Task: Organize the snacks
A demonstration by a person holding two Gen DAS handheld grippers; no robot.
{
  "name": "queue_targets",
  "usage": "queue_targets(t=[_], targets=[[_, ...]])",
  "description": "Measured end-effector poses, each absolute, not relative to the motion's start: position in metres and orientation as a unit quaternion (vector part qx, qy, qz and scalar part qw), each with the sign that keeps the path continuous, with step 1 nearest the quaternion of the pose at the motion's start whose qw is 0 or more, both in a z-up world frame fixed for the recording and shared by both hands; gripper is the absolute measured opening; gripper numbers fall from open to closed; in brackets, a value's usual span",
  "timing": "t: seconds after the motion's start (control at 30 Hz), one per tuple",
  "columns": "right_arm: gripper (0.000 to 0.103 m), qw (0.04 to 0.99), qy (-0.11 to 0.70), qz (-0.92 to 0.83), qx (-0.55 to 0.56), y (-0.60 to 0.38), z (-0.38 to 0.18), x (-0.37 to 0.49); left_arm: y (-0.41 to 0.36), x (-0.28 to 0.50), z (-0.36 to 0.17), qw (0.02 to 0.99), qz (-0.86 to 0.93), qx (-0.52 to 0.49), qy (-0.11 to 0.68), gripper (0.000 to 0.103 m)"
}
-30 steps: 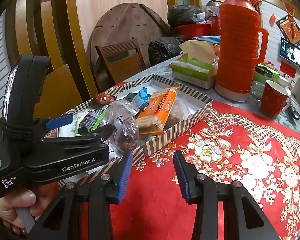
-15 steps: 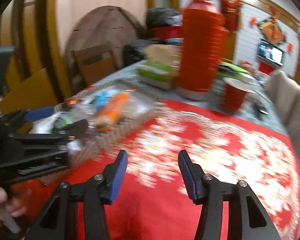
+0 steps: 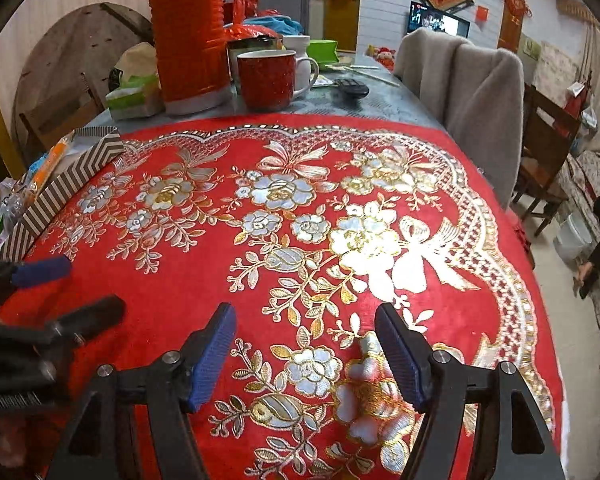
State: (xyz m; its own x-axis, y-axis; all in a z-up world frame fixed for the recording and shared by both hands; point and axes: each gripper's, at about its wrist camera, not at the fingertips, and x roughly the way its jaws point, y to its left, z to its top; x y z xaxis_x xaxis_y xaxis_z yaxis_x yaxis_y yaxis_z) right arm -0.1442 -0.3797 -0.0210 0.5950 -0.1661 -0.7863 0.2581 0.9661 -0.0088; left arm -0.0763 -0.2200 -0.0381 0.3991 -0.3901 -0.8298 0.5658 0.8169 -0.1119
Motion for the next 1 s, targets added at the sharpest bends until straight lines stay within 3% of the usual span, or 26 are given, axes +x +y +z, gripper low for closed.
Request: queue_targets(t=[0.27, 0.33, 0.43, 1.0], targets=[[0.070, 0.889, 0.434, -0.133, 0.065, -0.385, -0.035, -0.134, -0.223, -0.086, -0.046, 0.859, -0.246, 0.116, 0.435, 0.091], [0.075, 0.889, 0.433, -0.127, 0.071, -0.386, -0.036, -0.133, -0.227, -0.087, -0.046, 0.861, -0.238, 0.119, 0.434, 0.092], [0.080, 0.888, 0.438, -0.127, 0.063, -0.382, -0.038, -0.131, -0.227, -0.084, -0.049, 0.862, -0.223, 0.121, 0.439, 0.103], [0.090, 0.886, 0.440, -0.130, 0.070, -0.384, -0.040, -0.130, -0.226, -0.083, -0.050, 0.860, -0.227, 0.114, 0.443, 0.103]])
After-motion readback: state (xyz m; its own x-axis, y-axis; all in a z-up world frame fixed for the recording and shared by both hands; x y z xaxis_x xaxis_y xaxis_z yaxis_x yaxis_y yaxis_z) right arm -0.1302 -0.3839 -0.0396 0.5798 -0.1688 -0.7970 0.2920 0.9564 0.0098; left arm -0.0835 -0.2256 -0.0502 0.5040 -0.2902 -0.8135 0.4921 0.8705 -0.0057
